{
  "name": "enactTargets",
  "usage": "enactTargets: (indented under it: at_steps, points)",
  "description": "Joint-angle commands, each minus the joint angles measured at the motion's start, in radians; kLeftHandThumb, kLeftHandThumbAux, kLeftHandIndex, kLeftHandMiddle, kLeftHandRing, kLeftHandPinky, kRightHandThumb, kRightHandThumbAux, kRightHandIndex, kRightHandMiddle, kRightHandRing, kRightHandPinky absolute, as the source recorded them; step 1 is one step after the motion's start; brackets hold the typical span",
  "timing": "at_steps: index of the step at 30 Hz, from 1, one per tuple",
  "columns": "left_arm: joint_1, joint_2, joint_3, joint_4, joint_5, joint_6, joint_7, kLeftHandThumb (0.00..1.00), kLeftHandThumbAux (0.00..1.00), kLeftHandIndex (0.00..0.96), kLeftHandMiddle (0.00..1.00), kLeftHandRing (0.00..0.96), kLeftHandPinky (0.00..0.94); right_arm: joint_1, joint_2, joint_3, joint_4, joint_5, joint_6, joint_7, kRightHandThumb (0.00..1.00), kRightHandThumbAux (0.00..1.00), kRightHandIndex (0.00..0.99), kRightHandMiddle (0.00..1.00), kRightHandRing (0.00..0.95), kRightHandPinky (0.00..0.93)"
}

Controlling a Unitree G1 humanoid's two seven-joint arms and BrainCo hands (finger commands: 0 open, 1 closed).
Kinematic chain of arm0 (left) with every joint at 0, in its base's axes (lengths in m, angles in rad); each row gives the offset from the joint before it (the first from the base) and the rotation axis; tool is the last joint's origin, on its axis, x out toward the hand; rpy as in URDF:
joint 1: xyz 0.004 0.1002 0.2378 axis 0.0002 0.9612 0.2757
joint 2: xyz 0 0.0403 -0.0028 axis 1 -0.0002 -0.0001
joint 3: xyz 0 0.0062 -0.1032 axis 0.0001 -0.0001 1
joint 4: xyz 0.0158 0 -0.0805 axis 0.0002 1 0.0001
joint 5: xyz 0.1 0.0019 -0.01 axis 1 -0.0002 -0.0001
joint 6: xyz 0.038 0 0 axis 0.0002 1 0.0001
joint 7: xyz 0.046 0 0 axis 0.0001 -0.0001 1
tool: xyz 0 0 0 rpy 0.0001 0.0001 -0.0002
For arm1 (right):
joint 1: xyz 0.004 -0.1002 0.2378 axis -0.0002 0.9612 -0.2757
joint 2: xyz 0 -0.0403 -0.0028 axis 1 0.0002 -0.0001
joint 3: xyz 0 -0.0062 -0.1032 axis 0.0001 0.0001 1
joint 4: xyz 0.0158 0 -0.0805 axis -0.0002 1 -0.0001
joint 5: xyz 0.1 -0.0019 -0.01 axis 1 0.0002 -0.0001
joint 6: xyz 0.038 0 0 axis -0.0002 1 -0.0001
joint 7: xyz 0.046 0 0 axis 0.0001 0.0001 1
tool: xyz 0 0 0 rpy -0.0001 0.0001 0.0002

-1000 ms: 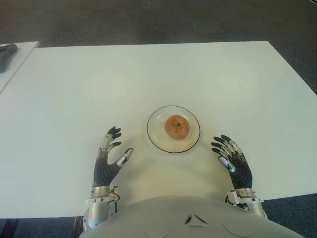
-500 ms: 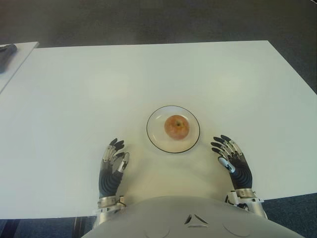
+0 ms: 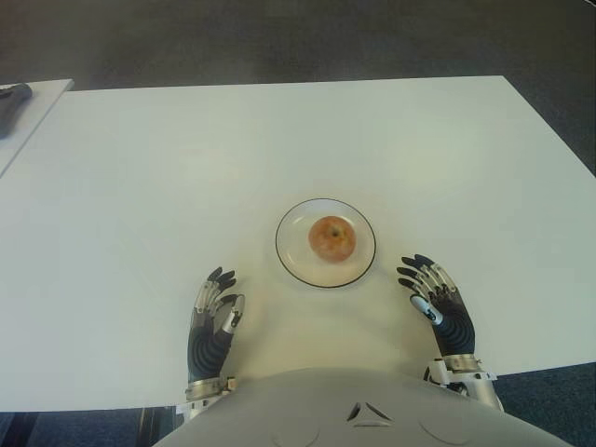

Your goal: Put the apples into the plate.

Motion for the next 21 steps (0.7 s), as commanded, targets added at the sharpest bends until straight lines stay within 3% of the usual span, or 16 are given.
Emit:
enactTargets:
  at_steps: [1,10,21]
  points:
    - [0.048,-0.015,-0.011,0.036,0.011,0.031,0.006,0.076,0.494,0.143,0.243,0.265,0.302,0.024,-0.016,-0.006,0.003,-0.010,0.010,-0.003,0.477,0.635,0.182,0.262,0.268,0.287]
    - [0.095,-0.043,-0.021,0.018,0.043,0.045,0.029,0.093,0.514,0.124,0.219,0.258,0.289,0.036,-0.013,-0.008,-0.016,-0.004,0.030,-0.010,0.480,0.629,0.187,0.266,0.275,0.296]
    - [0.136,-0.044,-0.036,-0.021,0.057,0.069,0.032,0.106,0.468,0.121,0.212,0.252,0.290,0.051,-0.012,-0.009,-0.046,-0.009,0.066,-0.033,0.490,0.621,0.176,0.256,0.269,0.292]
